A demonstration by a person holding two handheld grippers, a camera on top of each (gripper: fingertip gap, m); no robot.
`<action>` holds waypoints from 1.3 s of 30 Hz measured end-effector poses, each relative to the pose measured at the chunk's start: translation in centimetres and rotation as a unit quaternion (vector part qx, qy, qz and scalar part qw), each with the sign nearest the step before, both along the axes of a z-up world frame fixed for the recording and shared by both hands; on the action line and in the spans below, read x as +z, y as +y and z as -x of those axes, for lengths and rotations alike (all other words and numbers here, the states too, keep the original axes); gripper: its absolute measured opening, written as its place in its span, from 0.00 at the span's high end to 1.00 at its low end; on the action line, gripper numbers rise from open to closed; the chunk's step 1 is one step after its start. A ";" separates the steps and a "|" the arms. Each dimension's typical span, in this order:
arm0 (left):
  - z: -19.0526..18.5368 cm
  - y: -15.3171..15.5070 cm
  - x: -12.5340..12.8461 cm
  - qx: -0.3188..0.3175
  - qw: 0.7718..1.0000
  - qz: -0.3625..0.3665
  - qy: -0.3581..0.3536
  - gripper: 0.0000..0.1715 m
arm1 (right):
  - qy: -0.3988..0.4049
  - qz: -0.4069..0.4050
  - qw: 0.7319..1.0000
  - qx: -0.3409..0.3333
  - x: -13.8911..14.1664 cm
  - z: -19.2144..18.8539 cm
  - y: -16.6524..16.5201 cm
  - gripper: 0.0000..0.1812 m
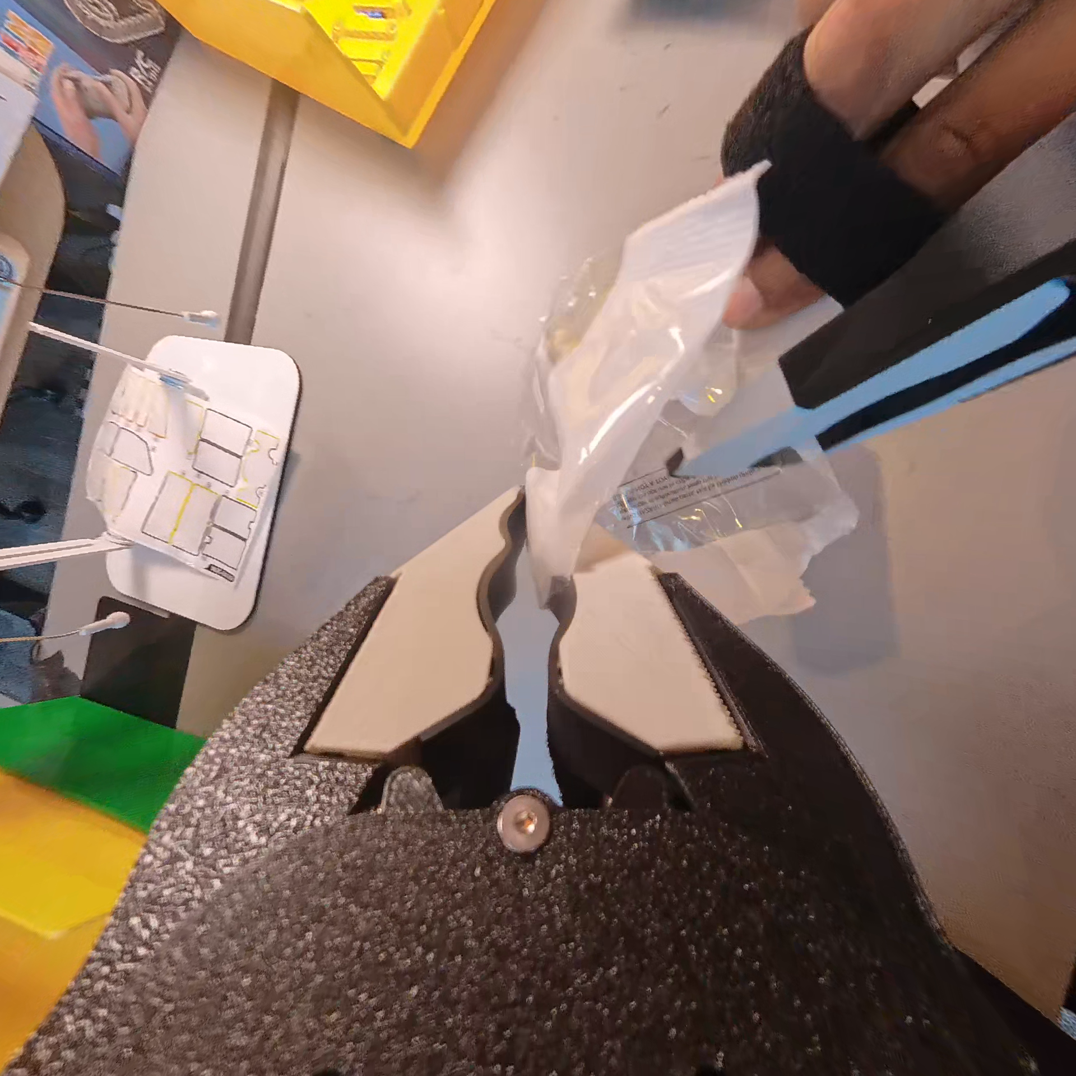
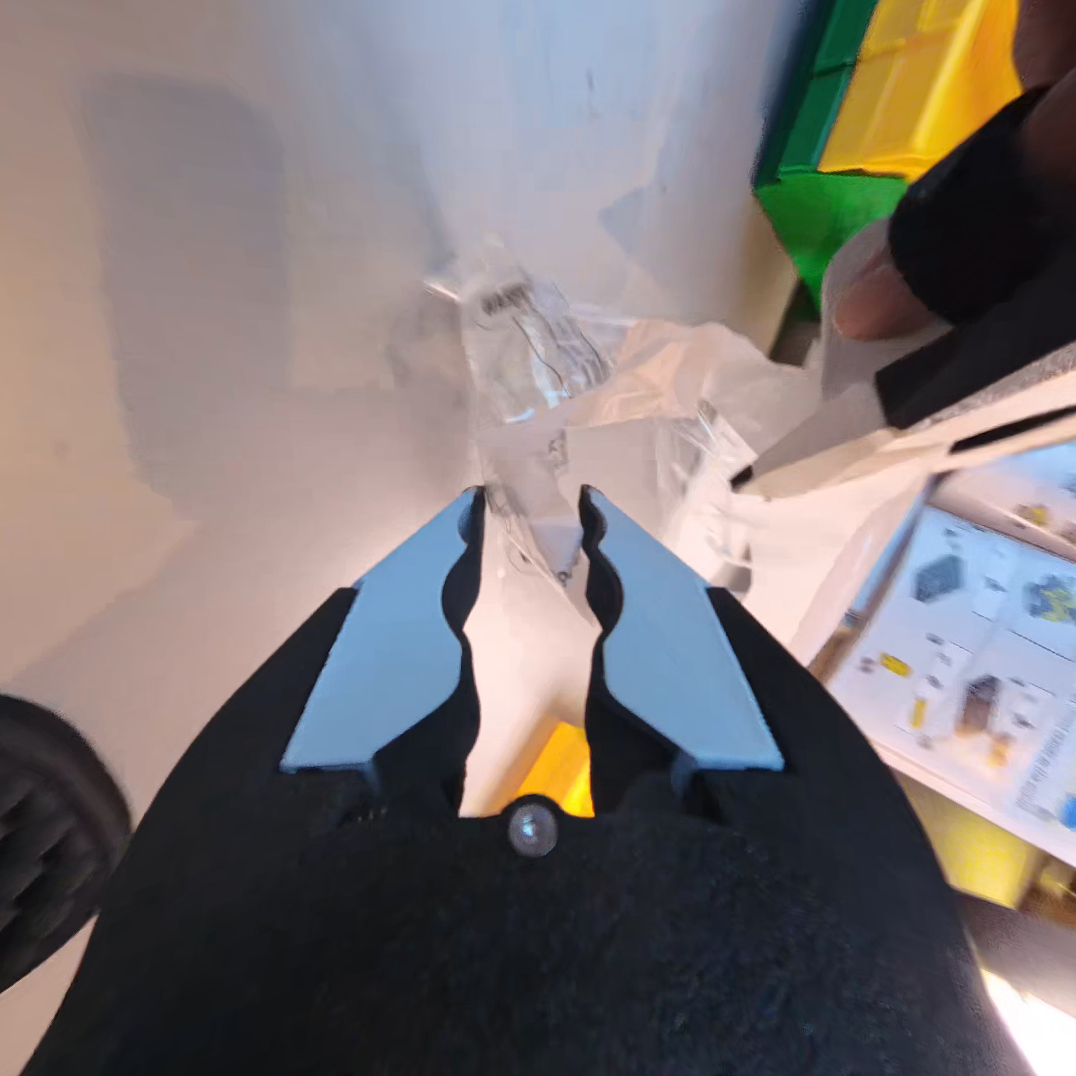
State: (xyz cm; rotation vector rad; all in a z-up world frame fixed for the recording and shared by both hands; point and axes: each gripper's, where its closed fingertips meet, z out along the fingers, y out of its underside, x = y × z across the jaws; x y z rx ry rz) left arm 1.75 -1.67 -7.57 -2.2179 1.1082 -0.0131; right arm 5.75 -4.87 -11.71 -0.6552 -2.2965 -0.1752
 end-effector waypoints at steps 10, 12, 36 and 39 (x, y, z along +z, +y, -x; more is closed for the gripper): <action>-2.6 -1.4 -2.0 -0.018 0.990 0.089 -0.106 0.99 | 0.038 -0.125 0.991 -0.015 -4.0 1.1 2.4 0.95; -2.6 -1.5 -2.2 -0.003 0.991 0.091 -0.095 0.90 | 0.029 -0.121 0.992 -0.027 -4.1 1.1 2.5 1.00; 1.7 3.8 -3.2 0.023 0.997 0.016 0.073 1.00 | -0.155 0.031 0.985 -0.067 -4.9 -0.8 0.6 0.98; 2.0 2.2 -3.5 0.009 0.997 0.056 0.042 1.00 | -0.082 0.096 0.991 -0.033 -3.4 -0.6 -1.4 0.80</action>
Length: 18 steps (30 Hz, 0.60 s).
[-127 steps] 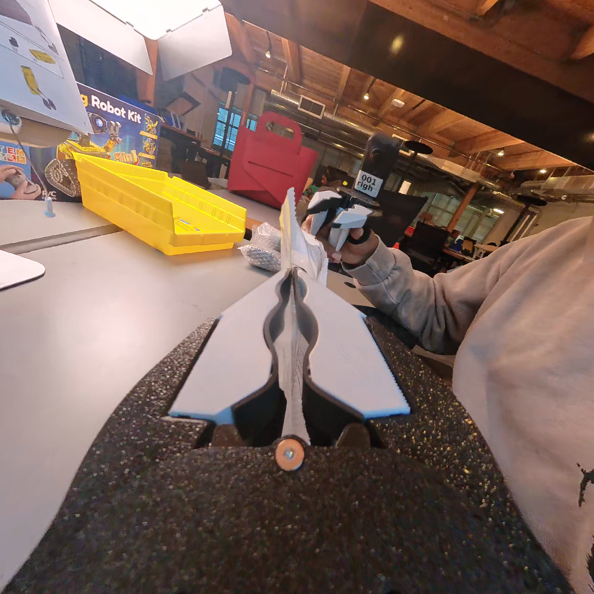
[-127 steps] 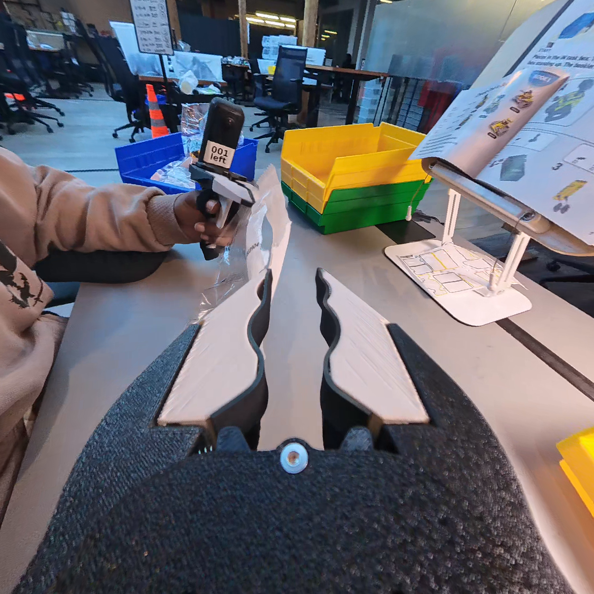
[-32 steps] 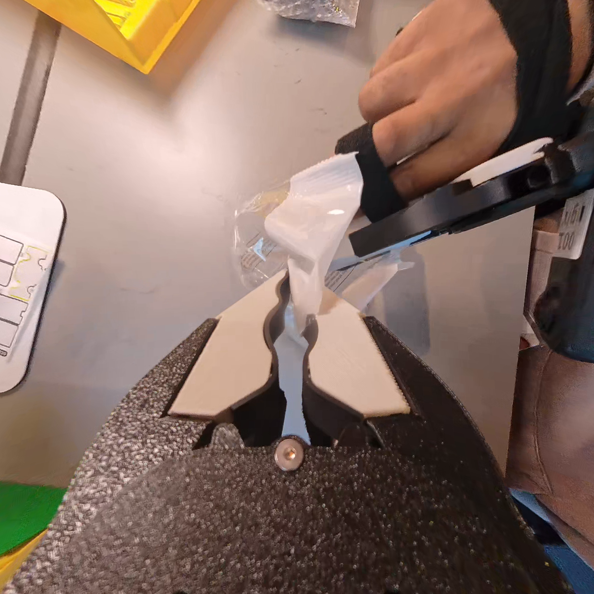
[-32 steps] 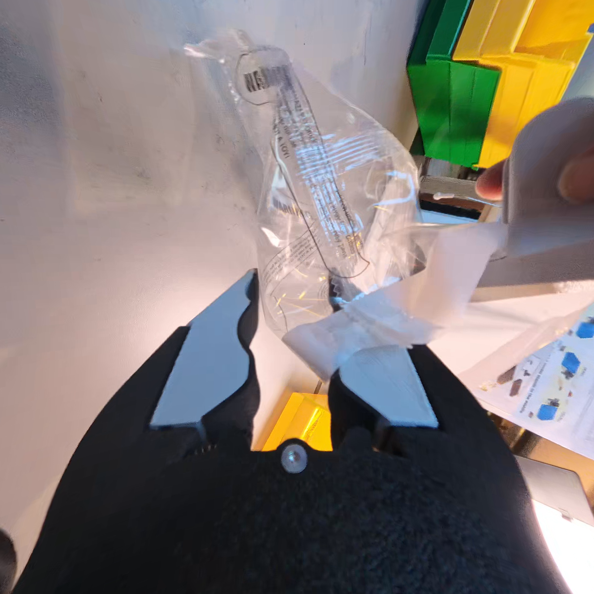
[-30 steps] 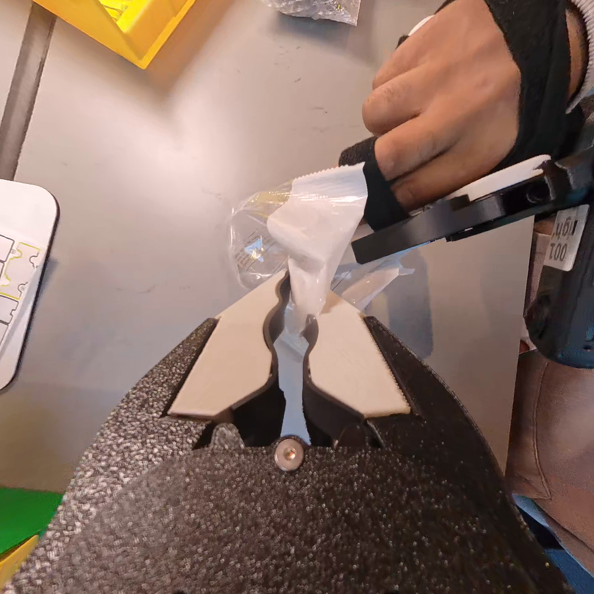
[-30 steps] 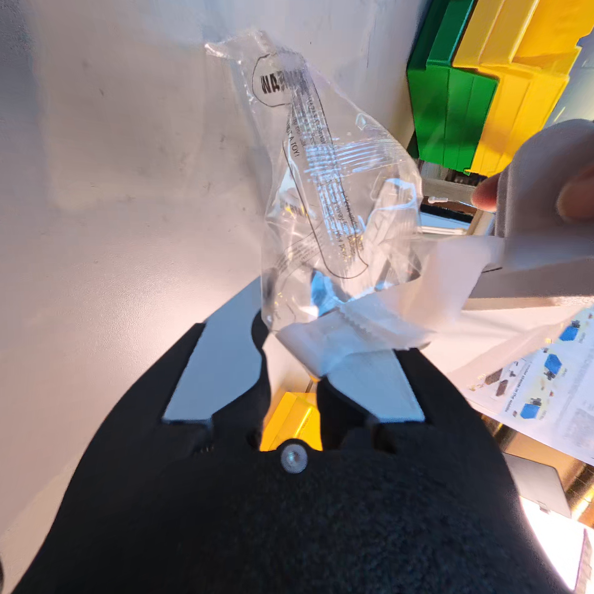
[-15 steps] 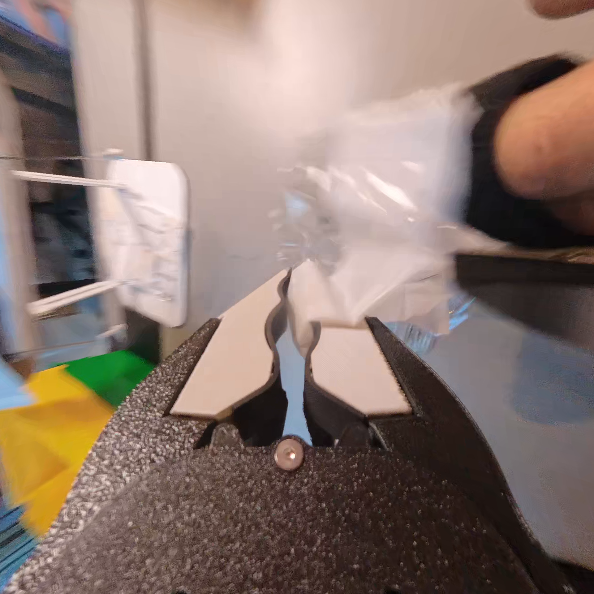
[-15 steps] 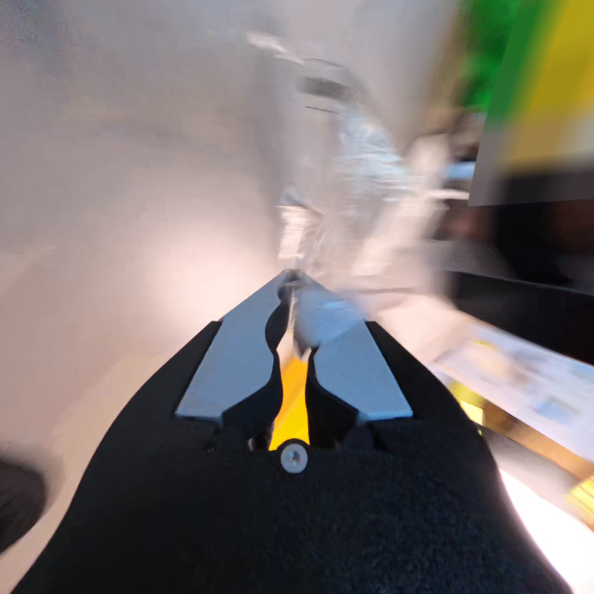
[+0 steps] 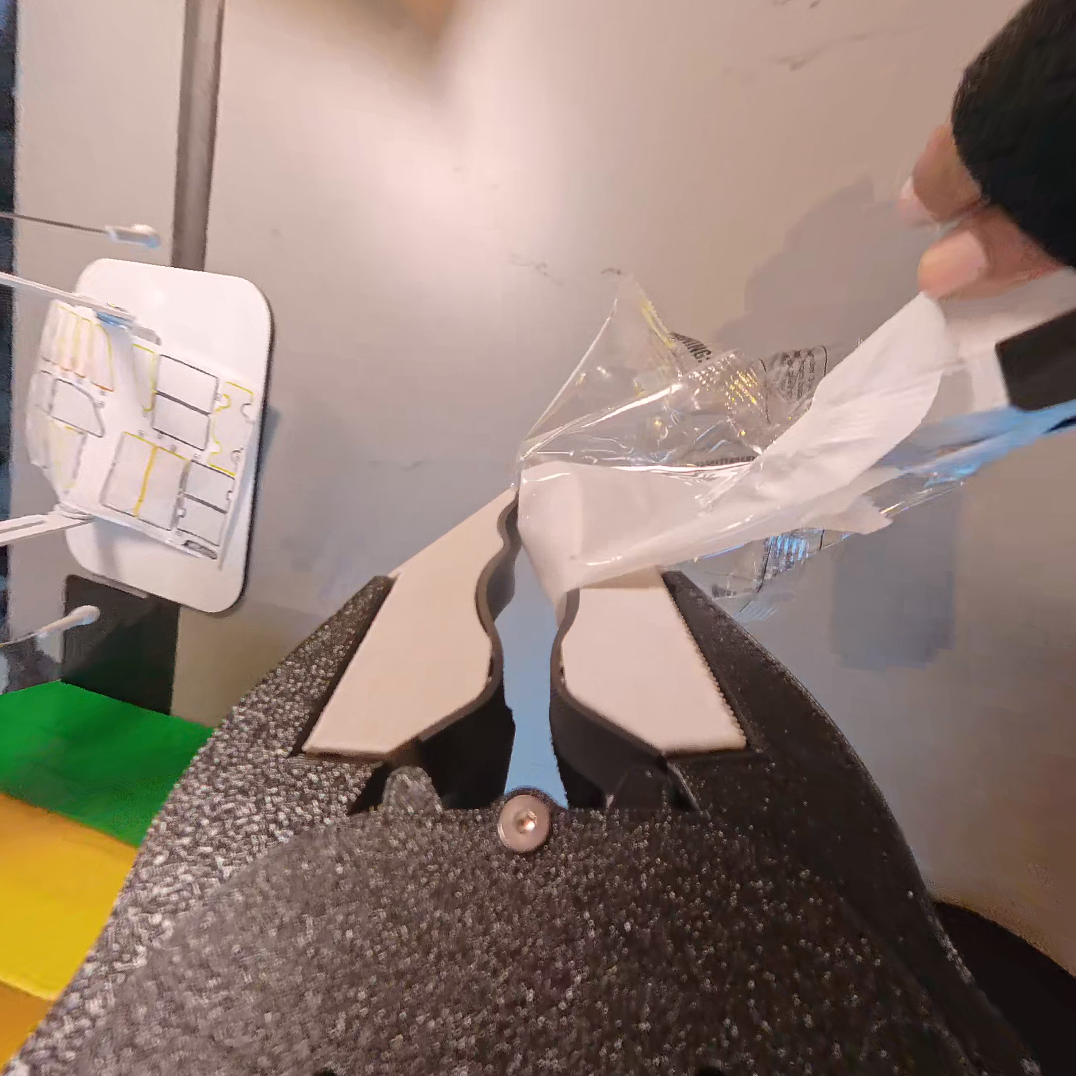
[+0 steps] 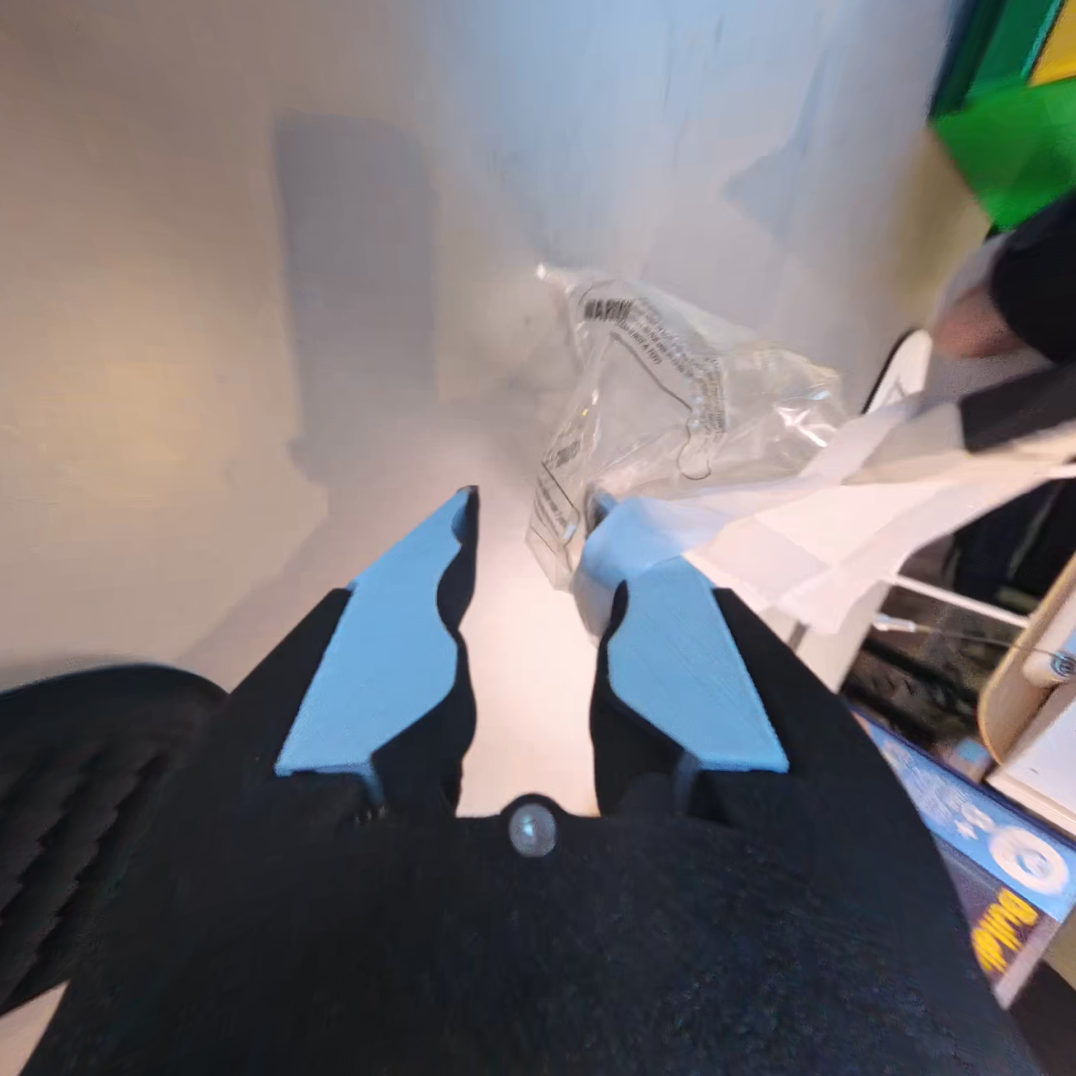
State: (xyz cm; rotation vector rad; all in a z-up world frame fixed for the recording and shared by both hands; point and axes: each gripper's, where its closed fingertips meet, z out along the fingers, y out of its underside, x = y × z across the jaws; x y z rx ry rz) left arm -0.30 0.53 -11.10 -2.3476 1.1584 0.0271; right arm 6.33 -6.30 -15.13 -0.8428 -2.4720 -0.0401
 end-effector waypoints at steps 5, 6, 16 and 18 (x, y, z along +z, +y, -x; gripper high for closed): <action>-1.9 -3.2 -0.6 -0.044 0.995 0.070 -0.063 1.00 | 0.137 0.270 0.953 0.027 5.9 -1.8 -4.6 0.66; -1.7 -3.5 -1.0 -0.051 0.995 0.076 -0.047 1.00 | 0.169 0.331 0.928 0.038 7.8 -2.3 -5.3 0.68; -4.0 -6.8 -2.5 -0.093 0.970 0.199 -0.103 0.97 | 0.267 0.414 0.870 -0.025 9.5 -2.5 -2.9 0.82; -4.3 -6.9 -2.4 -0.092 0.968 0.205 -0.110 0.97 | 0.260 0.422 0.868 -0.024 8.4 -1.6 -3.6 0.83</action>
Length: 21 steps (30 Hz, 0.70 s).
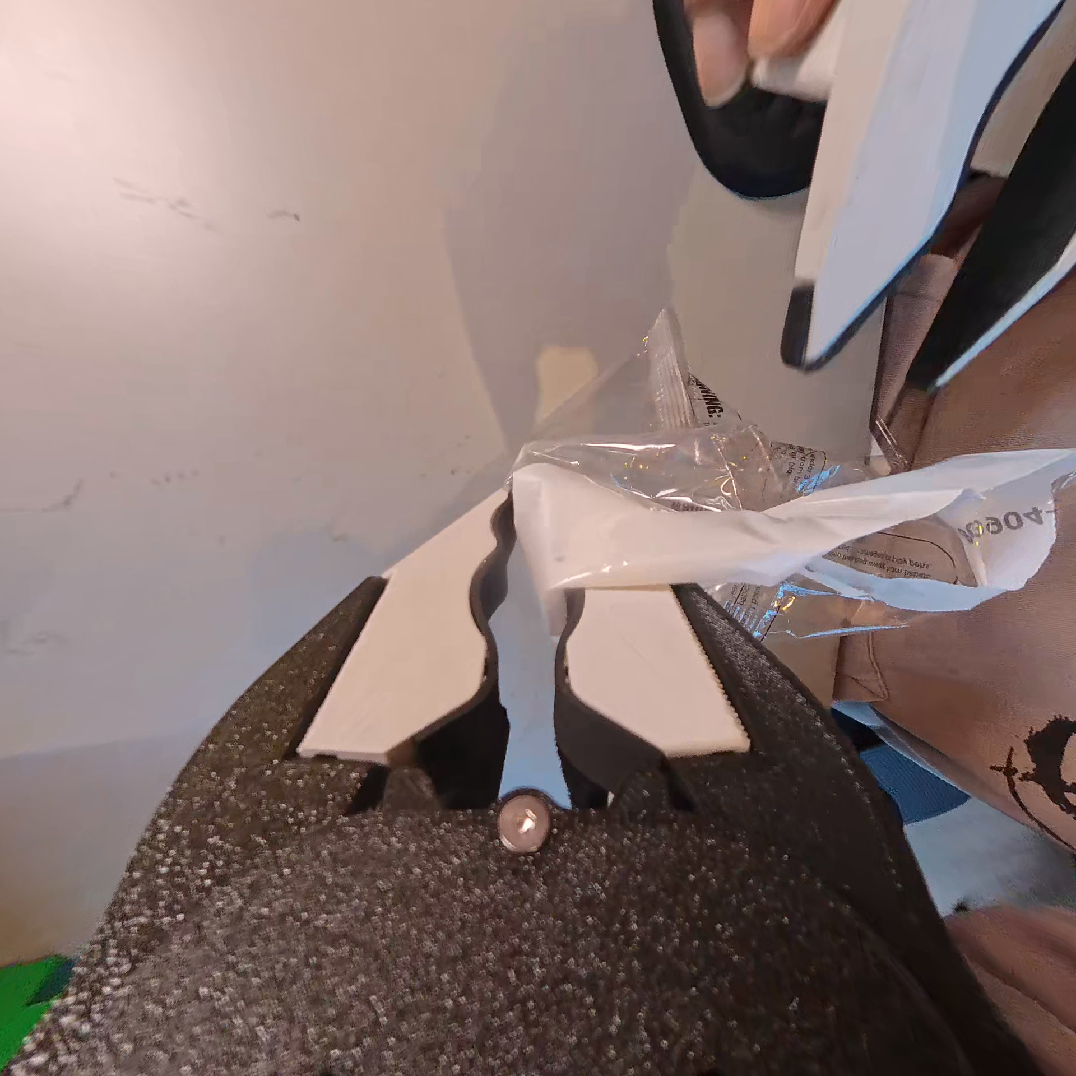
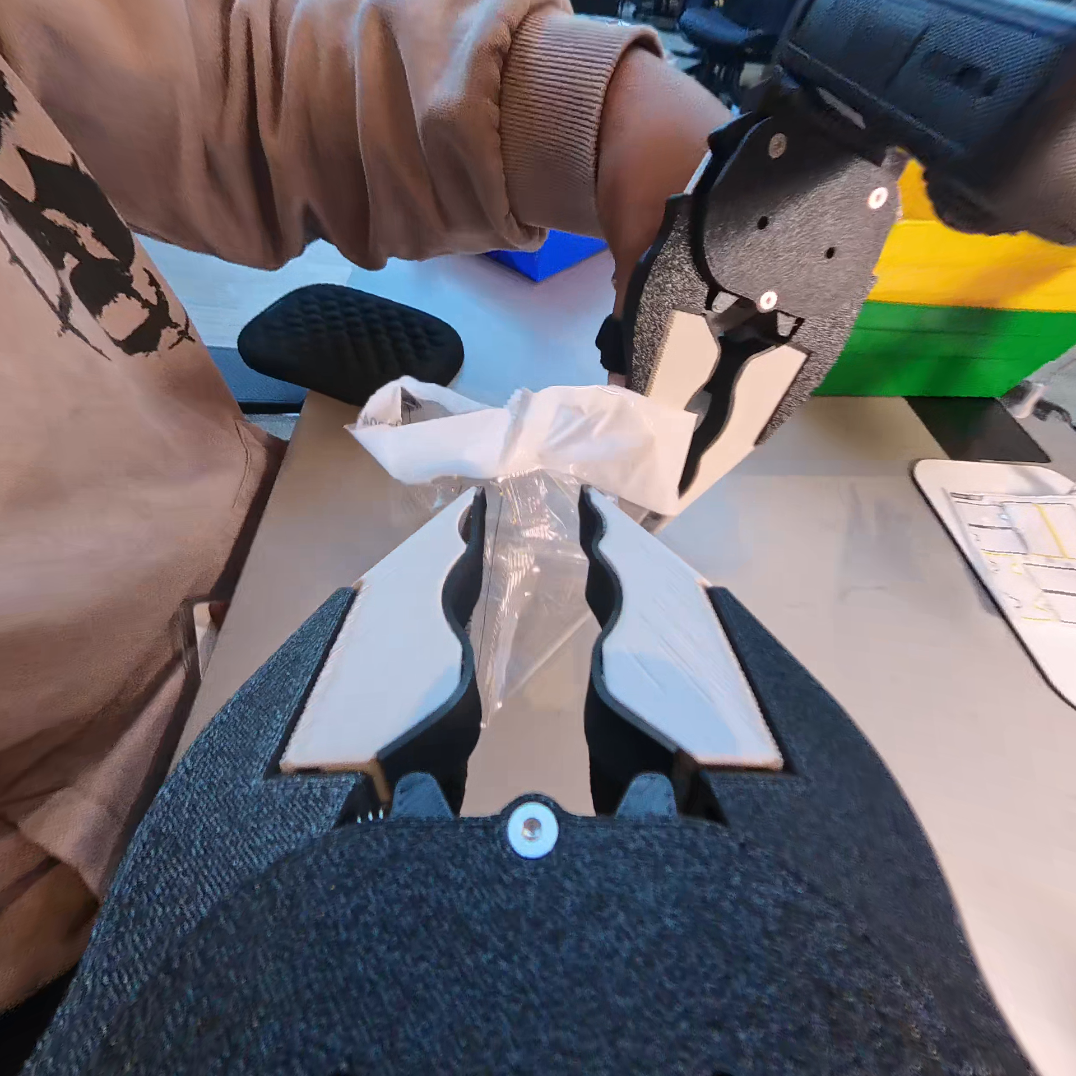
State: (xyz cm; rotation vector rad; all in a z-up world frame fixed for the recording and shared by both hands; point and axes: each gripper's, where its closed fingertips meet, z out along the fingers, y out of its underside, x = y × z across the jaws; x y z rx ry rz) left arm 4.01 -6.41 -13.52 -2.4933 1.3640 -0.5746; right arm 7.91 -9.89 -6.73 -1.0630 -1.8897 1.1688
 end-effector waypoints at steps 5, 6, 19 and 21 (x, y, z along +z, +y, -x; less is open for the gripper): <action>-0.2 -0.2 -0.1 0.017 1.000 0.017 0.002 0.97 | 0.007 0.081 0.997 0.002 0.3 2.0 -1.0 0.83; -0.2 -0.2 -0.1 0.020 1.000 0.019 0.005 0.97 | 0.009 0.091 0.996 -0.002 0.5 2.3 -0.9 0.84; 0.7 -0.1 -0.1 0.058 0.998 0.029 0.015 0.99 | -0.010 0.131 0.989 -0.060 0.8 3.4 0.3 0.99; 0.7 -0.3 0.2 0.041 0.999 0.020 -0.003 0.94 | -0.008 0.150 0.987 -0.055 0.9 3.1 0.5 1.00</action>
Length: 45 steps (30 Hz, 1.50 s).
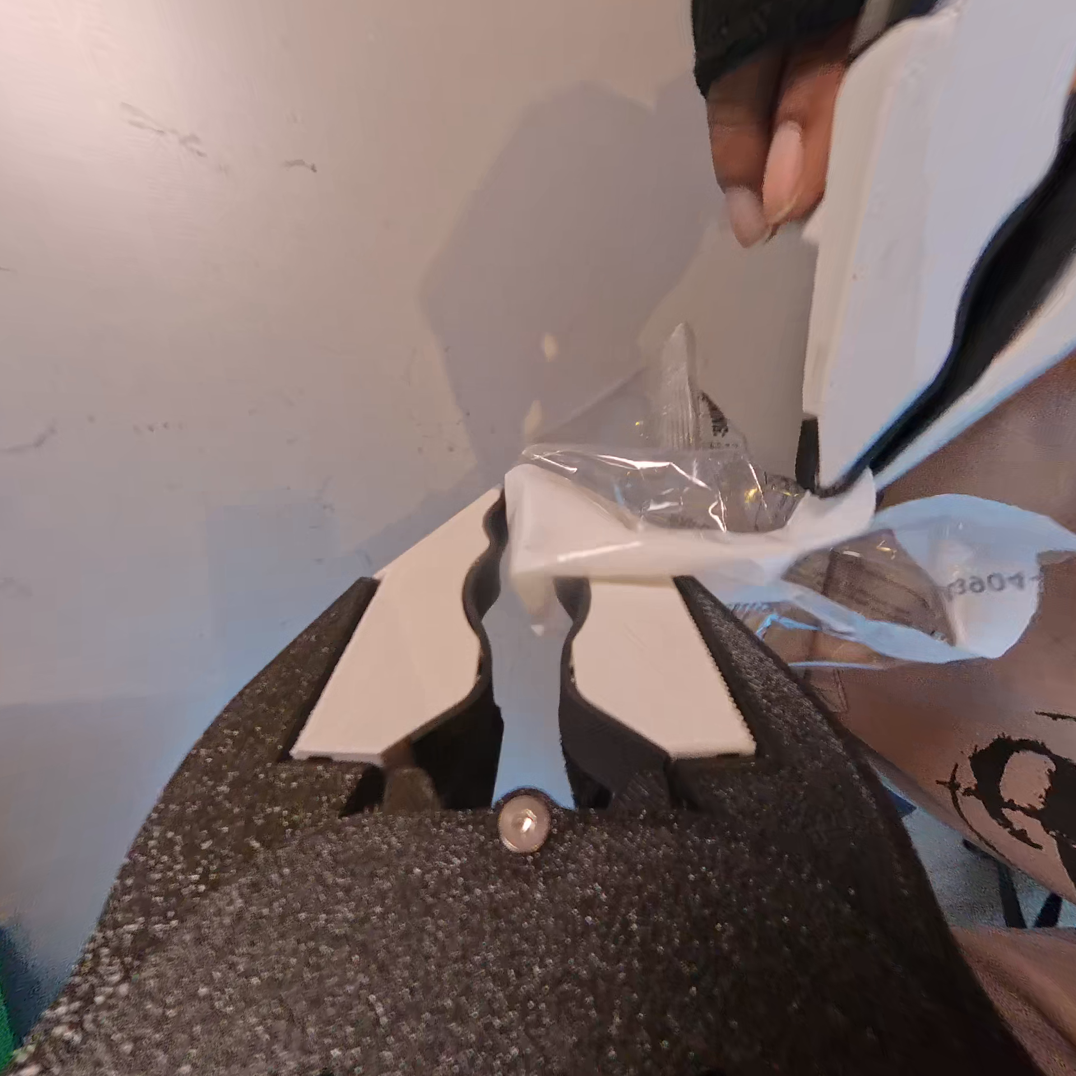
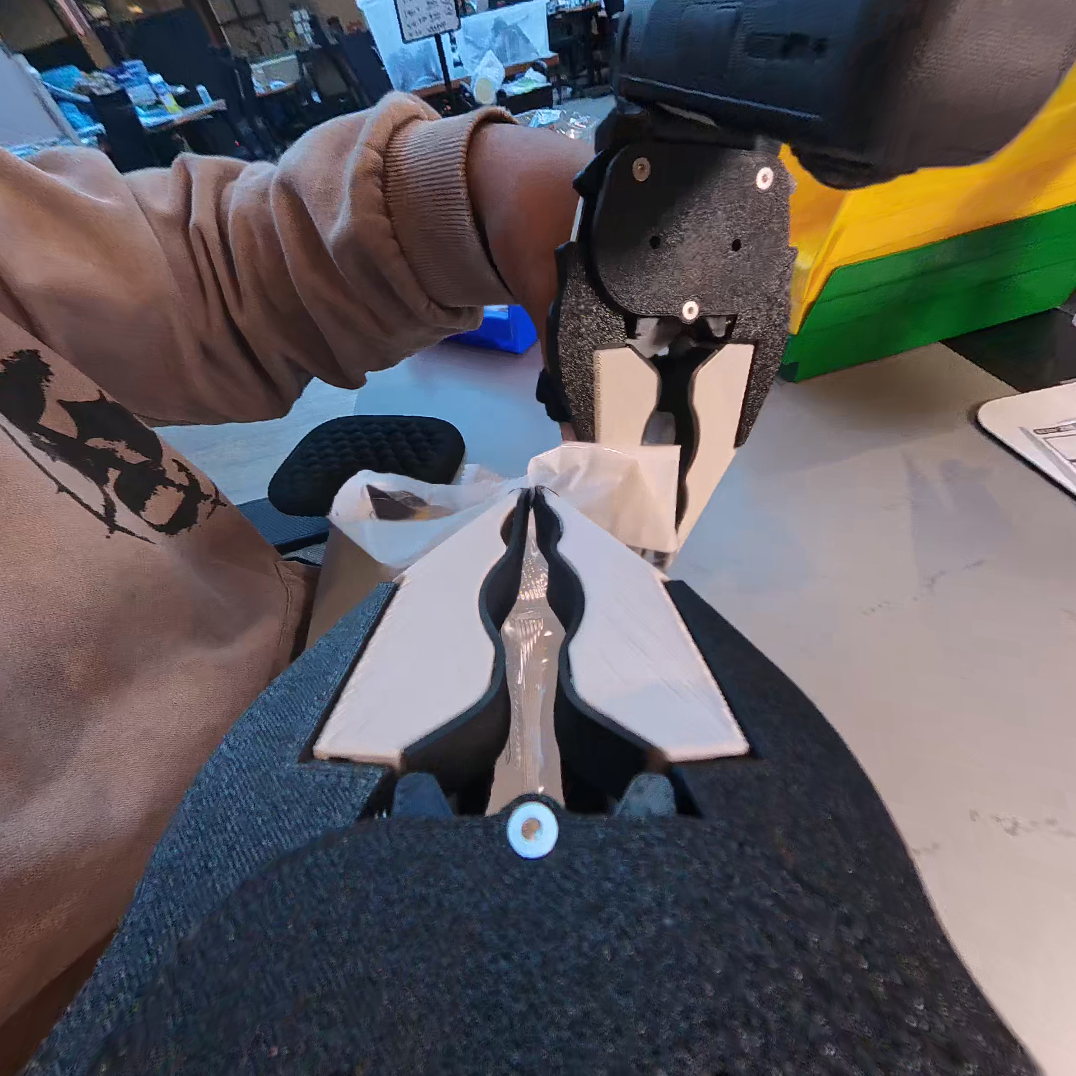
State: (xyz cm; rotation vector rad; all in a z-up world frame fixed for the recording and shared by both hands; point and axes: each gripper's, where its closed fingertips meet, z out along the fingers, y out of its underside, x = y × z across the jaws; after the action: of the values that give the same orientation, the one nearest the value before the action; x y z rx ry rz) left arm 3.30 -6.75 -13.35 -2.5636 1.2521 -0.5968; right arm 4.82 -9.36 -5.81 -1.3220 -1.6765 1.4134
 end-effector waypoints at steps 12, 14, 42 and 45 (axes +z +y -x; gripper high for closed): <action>1.9 -4.2 5.8 0.073 0.946 -0.178 -0.261 0.77 | -0.001 0.009 0.998 -0.067 0.9 -3.9 3.8 1.00; 0.3 -4.4 5.4 0.101 0.929 -0.210 -0.287 0.80 | -0.001 0.020 0.996 -0.082 0.9 -3.8 4.4 1.00; 1.0 -1.7 8.7 0.123 0.862 -0.365 -0.330 1.00 | -0.002 -0.011 0.992 -0.127 1.3 -7.0 8.5 1.00; 1.1 -1.7 8.1 0.119 0.864 -0.352 -0.340 1.00 | 0.001 -0.018 0.994 -0.109 1.4 -6.6 8.1 0.98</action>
State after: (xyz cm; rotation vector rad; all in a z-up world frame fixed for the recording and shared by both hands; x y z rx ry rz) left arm 2.15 -8.43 -5.27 -1.6321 0.6990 -0.7232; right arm 11.43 -1.24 -4.36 -1.4343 -1.4980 1.2524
